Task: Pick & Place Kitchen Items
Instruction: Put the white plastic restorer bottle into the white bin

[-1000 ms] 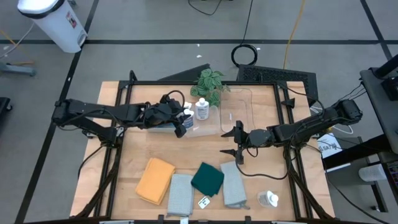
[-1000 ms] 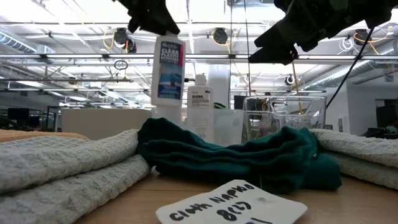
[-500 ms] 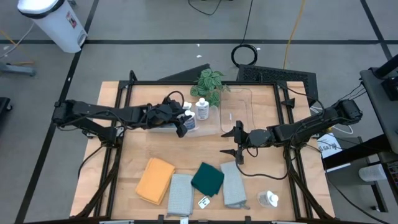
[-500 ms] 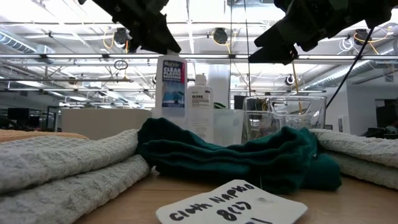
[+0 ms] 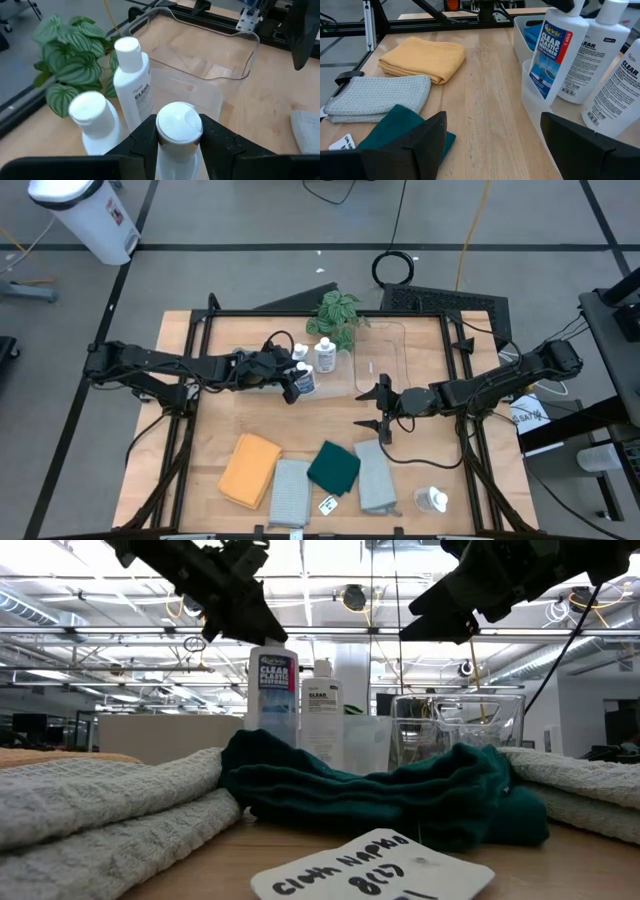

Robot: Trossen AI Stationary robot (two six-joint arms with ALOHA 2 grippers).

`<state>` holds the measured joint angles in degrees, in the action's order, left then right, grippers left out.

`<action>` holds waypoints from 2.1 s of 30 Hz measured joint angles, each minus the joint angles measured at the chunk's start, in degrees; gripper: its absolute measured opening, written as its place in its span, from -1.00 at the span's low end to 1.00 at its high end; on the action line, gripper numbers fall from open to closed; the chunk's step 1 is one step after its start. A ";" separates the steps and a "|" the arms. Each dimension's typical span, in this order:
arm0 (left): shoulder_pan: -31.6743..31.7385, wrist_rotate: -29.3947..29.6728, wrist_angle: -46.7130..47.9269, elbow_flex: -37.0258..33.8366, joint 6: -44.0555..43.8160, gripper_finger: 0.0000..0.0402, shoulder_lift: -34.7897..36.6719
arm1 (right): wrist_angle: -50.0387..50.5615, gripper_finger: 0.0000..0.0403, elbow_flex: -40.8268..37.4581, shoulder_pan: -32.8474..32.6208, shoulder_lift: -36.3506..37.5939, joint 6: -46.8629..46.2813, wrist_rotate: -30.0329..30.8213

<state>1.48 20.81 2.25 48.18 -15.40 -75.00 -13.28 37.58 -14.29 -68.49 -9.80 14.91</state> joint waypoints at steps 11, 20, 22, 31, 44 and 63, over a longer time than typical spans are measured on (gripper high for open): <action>0.27 0.05 -2.31 -2.68 -0.75 -0.41 0.00 | -0.09 0.45 0.00 -0.02 0.00 0.02 0.00; 0.39 0.10 -2.75 -2.68 -1.06 -0.41 -1.30 | -0.11 0.45 0.00 0.00 0.00 0.02 0.01; 0.39 0.24 -3.28 -2.62 -1.11 -0.41 -2.09 | -0.12 0.45 0.00 0.00 0.00 0.03 0.00; 0.37 -0.10 -3.52 -2.61 -1.25 -0.13 -3.22 | 0.26 0.45 -0.02 0.00 0.04 0.02 0.07; 0.23 -1.34 -4.46 -2.62 0.35 0.16 -2.16 | 0.24 0.45 -0.02 -0.35 0.82 0.15 -0.22; 0.22 -1.43 -8.13 -2.55 3.74 0.17 1.43 | 9.85 0.45 -0.02 -9.25 17.56 -0.62 -20.04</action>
<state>1.69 19.38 -5.89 45.63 -11.66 -73.57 -3.43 37.57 -23.54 -50.93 -10.42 -5.12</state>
